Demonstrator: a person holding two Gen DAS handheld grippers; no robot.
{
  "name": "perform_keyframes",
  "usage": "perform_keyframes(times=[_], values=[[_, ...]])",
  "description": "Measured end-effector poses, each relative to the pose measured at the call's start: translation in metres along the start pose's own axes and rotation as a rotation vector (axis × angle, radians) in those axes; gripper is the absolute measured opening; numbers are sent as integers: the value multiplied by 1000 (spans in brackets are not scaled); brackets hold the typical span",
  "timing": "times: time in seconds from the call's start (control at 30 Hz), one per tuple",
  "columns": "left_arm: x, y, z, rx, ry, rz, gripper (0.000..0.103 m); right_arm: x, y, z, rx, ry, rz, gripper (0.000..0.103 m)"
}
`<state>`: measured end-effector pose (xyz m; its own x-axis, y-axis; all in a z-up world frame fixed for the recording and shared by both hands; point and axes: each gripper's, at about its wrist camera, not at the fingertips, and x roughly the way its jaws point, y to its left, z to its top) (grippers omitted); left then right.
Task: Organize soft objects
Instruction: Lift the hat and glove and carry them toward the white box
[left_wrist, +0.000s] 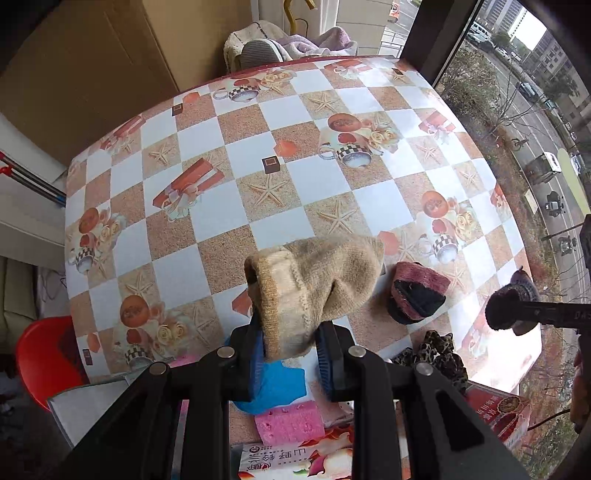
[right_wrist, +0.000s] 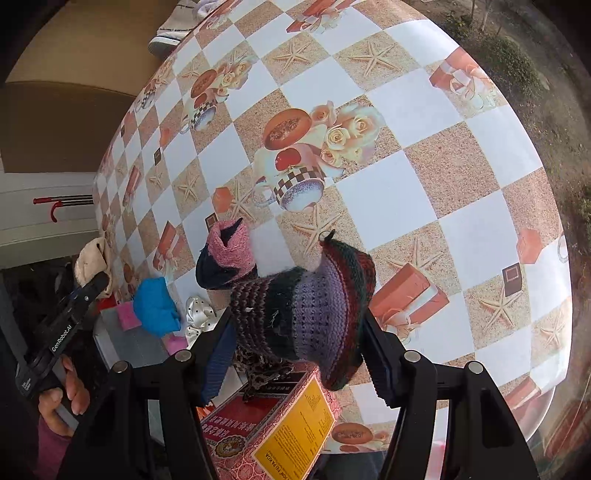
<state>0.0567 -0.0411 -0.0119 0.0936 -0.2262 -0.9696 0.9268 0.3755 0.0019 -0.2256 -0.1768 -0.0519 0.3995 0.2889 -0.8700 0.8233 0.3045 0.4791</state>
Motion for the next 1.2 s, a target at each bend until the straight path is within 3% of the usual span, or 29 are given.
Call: perform_keyframes(times=[0.33, 0.6, 0.9, 1.2], values=[[-47, -36, -80, 130, -46, -3, 27, -40, 41, -52, -59, -151, -34, 65], [-78, -42, -127, 163, -72, -21, 27, -68, 106, -103, -228, -237, -69, 65], [-104, -12, -164, 119, -113, -17, 27, -45, 174, -153, -335, -210, -39, 65], [-113, 29, -202, 46, -124, 28, 27, -4, 206, -185, -393, -133, -67, 65]])
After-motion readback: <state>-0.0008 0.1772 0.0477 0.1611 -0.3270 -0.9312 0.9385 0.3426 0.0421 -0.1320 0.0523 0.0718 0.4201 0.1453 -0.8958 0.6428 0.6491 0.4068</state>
